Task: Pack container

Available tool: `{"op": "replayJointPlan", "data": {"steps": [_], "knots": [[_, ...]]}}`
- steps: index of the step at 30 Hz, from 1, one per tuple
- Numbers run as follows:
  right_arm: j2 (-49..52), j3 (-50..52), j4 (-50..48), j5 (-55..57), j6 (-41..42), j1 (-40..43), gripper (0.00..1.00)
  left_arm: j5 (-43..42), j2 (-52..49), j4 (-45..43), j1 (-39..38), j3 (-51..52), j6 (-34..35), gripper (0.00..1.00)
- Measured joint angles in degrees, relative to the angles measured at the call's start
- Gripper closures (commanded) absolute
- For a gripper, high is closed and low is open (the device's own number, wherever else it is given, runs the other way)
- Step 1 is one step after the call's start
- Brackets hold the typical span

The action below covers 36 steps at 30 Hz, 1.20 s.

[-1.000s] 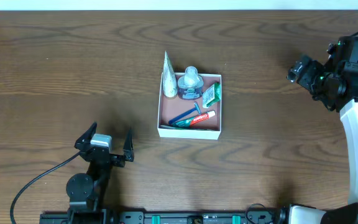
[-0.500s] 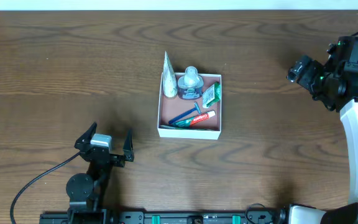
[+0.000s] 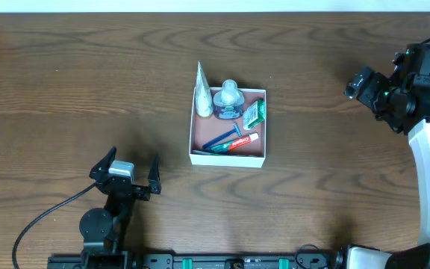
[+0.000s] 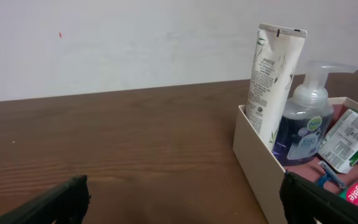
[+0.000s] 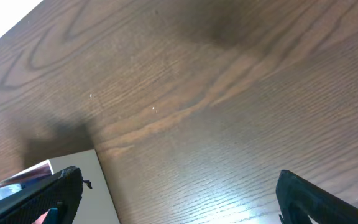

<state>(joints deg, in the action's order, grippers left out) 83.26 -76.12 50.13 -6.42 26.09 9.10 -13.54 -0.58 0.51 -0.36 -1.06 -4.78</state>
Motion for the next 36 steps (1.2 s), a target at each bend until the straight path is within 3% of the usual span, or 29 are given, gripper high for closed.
{"op": "replayJointPlan", "data": {"steps": [6,14,19,28,36], "knots": [[-2.78,0.04,0.02,0.04,0.02,-0.35,0.01,0.0,0.0,0.0,0.0,0.0,0.0,0.02],[-18.25,0.76,0.55,0.63,0.0,-4.48,0.01,0.0,0.0,0.0,0.0,0.0,0.0,0.02],[-29.7,8.41,-1.55,3.1,0.0,-7.08,0.01,-0.02,-0.02,0.11,0.0,-0.04,0.0,0.02],[-50.21,35.47,-27.89,4.9,-1.09,-8.2,0.01,-0.02,0.0,0.31,0.0,-0.15,0.0,0.02],[-65.29,54.9,-45.05,1.62,-12.55,-8.2,0.01,-0.02,0.0,0.33,0.0,-0.15,0.0,0.02]]}}
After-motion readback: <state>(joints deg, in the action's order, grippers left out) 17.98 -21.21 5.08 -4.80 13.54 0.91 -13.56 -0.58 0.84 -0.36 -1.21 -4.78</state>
